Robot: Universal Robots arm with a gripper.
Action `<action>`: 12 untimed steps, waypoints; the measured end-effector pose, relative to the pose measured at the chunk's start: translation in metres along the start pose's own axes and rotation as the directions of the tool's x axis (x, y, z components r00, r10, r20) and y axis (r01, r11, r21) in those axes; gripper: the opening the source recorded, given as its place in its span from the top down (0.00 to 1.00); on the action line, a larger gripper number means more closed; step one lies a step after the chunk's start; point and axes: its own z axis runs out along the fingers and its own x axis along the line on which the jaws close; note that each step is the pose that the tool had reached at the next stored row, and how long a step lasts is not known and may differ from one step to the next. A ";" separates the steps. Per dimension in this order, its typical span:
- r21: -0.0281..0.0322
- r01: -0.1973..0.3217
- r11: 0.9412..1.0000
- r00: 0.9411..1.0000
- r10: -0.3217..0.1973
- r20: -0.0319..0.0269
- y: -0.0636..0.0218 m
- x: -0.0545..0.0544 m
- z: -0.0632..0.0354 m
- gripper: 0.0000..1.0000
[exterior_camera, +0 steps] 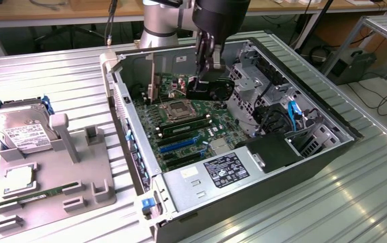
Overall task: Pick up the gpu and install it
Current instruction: 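Insert the gpu into the slot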
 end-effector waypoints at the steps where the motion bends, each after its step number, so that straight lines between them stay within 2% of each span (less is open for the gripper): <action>1: 0.000 0.004 1.000 1.000 -0.004 0.000 0.0000 0.000 0.0000 0.74; 12: -0.001 0.045 0.999 0.999 -0.045 -0.001 0.0000 0.000 0.0000 0.74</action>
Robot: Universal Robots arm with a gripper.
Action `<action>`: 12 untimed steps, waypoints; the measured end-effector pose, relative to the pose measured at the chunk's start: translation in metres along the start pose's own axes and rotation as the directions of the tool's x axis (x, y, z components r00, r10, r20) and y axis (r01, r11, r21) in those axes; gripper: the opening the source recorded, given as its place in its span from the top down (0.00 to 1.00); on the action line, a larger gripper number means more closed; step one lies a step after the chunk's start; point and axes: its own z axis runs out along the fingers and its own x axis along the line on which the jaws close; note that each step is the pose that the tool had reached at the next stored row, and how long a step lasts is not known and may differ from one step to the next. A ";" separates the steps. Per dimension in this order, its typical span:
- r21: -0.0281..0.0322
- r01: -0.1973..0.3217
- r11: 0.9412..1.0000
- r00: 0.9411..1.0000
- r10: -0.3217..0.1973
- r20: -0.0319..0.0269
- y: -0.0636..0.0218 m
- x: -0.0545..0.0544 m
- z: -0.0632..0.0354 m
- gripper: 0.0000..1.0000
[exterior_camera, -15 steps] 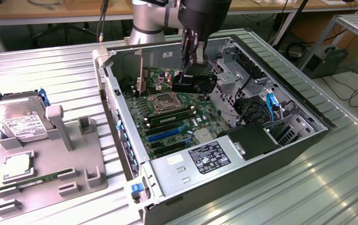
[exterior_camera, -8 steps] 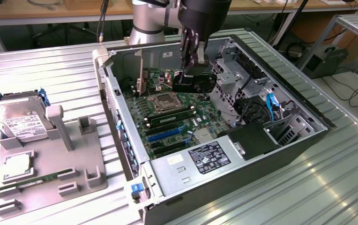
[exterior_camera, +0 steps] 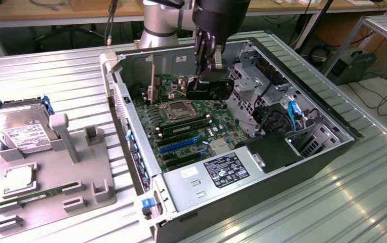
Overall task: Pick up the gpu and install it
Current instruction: 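Insert the gpu into the slot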
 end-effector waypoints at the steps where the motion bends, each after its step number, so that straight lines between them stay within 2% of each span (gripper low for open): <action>1: 0.000 0.004 1.000 1.000 -0.004 0.000 0.0000 0.000 0.0000 0.74; 12: -0.001 0.047 0.999 0.999 -0.047 -0.001 0.0000 0.000 0.0000 0.74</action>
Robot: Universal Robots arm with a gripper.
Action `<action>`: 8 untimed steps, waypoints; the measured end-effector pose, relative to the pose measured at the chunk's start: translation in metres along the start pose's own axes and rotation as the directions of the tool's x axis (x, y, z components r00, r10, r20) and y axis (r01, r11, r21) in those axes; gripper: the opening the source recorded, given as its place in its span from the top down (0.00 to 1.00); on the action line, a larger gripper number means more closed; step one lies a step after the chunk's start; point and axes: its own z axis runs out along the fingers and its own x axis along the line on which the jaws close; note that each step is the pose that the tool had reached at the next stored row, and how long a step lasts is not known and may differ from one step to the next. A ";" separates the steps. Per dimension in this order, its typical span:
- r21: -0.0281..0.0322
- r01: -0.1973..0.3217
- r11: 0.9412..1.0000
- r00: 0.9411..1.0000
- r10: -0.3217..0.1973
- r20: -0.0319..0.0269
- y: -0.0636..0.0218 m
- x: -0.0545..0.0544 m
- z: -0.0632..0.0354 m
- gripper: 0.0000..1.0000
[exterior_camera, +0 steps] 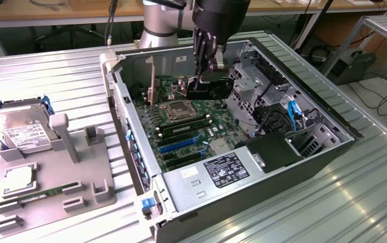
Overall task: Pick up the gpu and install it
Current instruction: 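Insert the gpu into the slot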
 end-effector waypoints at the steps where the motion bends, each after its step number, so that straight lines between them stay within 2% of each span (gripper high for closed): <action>1: 0.000 0.004 1.000 1.000 -0.004 0.000 0.0000 0.000 0.0000 0.74; 8: -0.001 0.031 1.000 1.000 -0.031 -0.001 0.0000 0.000 0.0000 0.74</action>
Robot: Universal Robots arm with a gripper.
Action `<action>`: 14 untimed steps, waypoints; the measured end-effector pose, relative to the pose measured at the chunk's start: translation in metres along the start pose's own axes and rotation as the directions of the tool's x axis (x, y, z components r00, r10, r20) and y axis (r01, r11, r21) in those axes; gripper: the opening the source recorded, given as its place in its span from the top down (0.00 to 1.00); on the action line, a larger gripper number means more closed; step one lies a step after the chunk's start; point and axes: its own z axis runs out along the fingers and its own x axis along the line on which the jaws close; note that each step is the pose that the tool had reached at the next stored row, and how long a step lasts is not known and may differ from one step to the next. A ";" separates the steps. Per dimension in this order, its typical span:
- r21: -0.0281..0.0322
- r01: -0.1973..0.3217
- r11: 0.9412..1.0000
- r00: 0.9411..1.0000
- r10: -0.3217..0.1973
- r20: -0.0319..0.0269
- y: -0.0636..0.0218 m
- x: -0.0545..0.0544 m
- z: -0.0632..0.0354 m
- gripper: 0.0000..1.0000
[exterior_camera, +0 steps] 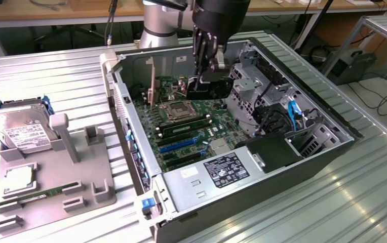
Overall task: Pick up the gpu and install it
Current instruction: 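Insert the gpu into the slot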
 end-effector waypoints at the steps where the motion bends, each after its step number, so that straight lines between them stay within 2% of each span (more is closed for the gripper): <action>1: 0.000 0.004 1.000 1.000 -0.004 0.000 0.0000 0.000 0.0000 0.74; 14: -0.002 0.057 0.998 0.998 -0.057 -0.001 -0.0005 0.000 0.0000 0.74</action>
